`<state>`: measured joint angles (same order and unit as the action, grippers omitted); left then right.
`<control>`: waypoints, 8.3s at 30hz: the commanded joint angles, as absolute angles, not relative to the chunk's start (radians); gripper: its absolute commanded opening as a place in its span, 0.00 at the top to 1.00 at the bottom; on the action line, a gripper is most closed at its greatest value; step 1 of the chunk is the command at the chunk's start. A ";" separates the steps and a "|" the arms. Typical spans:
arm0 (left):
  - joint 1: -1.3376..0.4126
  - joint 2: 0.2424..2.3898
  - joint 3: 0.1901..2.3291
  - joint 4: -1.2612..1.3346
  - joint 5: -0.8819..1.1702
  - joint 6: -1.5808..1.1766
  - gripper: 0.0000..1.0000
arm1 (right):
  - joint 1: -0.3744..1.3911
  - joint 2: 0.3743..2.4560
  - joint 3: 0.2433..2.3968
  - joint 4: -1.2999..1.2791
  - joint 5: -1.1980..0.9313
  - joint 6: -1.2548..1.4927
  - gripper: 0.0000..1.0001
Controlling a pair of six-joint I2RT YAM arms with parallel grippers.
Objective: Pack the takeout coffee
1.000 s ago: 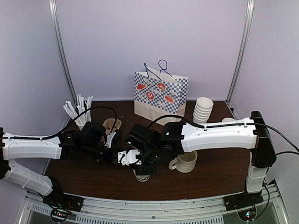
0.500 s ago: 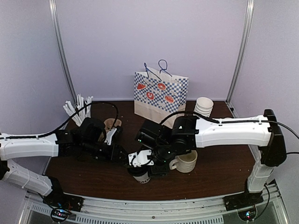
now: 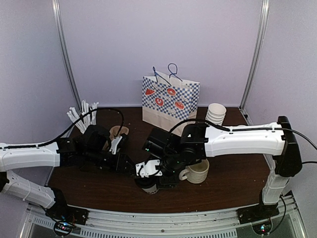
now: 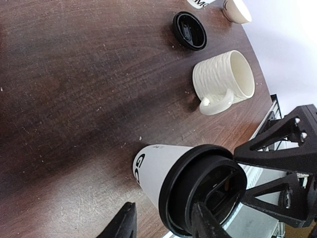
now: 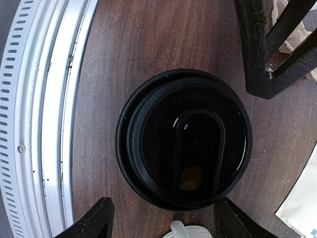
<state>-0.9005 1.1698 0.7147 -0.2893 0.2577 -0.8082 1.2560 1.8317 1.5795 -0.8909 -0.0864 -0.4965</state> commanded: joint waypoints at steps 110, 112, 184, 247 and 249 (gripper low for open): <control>-0.904 1.333 0.822 -0.281 0.285 -0.709 0.53 | 0.041 1.416 1.264 -1.105 -0.122 -0.453 0.28; -0.904 1.339 0.826 -0.283 0.290 -0.705 0.53 | 0.018 1.425 1.262 -1.109 -0.130 -0.453 0.28; -0.904 1.396 0.963 -0.354 0.337 -0.597 0.41 | 0.305 1.926 2.002 -1.204 -0.254 -0.471 0.81; -0.905 1.383 0.997 -0.389 0.289 -0.565 0.41 | 0.361 1.685 2.187 -1.390 -0.336 -0.480 1.00; -0.905 1.389 1.033 -0.445 0.262 -0.541 0.41 | 0.407 1.672 2.171 -1.394 -0.356 -0.495 1.00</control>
